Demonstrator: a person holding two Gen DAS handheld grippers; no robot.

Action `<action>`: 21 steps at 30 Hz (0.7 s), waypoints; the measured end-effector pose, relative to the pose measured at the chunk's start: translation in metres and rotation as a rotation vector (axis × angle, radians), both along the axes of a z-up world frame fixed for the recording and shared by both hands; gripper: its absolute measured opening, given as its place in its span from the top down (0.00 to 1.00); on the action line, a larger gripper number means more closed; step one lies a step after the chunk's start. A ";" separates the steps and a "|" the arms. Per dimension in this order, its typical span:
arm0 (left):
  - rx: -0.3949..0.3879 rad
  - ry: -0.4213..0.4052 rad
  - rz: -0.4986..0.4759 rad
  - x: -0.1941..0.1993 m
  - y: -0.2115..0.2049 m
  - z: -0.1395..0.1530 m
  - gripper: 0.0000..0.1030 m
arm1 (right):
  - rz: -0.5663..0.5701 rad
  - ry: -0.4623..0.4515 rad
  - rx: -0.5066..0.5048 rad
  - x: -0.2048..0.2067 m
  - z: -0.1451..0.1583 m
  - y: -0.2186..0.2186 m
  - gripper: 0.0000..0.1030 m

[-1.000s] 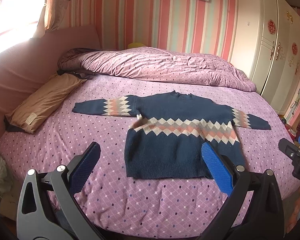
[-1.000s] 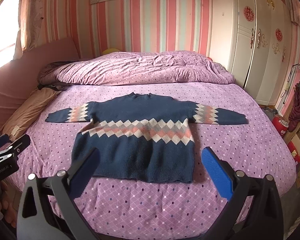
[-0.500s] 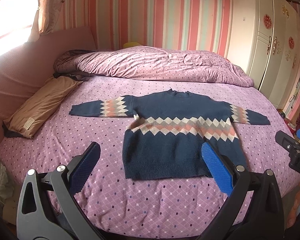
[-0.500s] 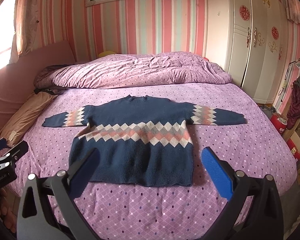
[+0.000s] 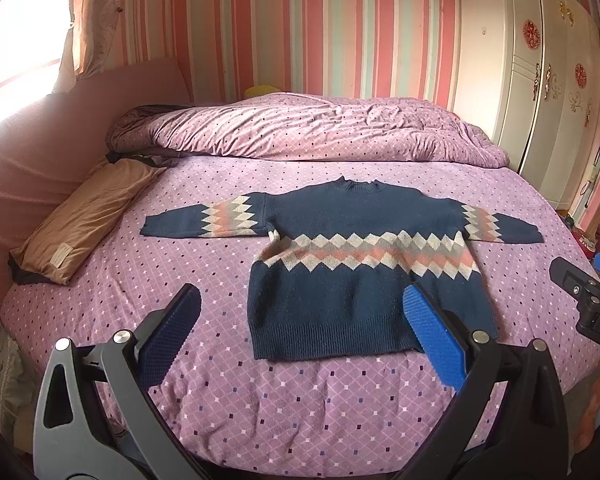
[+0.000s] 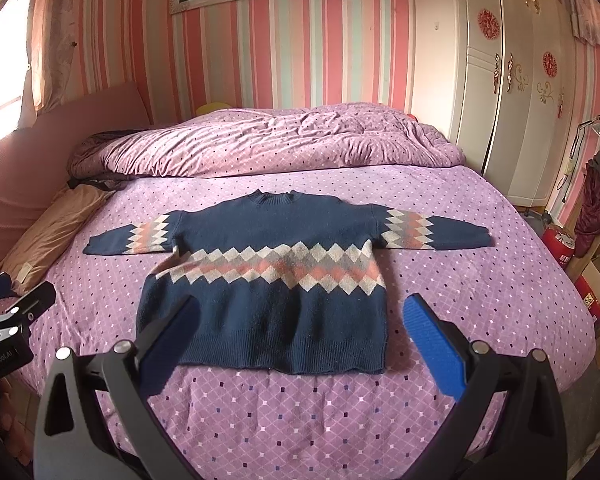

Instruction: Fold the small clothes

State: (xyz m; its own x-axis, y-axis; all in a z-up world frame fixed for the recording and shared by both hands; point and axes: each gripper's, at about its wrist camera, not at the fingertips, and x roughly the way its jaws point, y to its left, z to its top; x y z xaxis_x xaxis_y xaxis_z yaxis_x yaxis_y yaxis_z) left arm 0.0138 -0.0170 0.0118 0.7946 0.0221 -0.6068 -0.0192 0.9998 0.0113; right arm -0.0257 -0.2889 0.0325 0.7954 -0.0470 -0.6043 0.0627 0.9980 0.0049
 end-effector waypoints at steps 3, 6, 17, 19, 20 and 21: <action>-0.005 0.005 0.004 0.000 0.001 0.000 0.03 | -0.001 -0.005 -0.004 -0.002 -0.002 -0.001 0.02; -0.007 0.003 0.009 0.000 0.004 0.000 0.03 | -0.001 -0.003 -0.004 -0.002 -0.002 0.001 0.02; -0.005 0.003 0.022 0.002 0.008 0.000 0.03 | 0.001 -0.006 -0.005 -0.006 -0.004 0.000 0.02; -0.003 0.006 0.020 0.003 0.008 -0.001 0.03 | 0.007 -0.008 0.003 -0.007 -0.005 0.000 0.02; -0.003 0.006 0.018 0.003 0.008 -0.001 0.03 | 0.007 -0.009 0.010 -0.007 -0.005 0.000 0.02; -0.002 0.006 0.015 0.004 0.008 -0.001 0.03 | 0.007 -0.011 0.018 -0.007 -0.006 0.000 0.02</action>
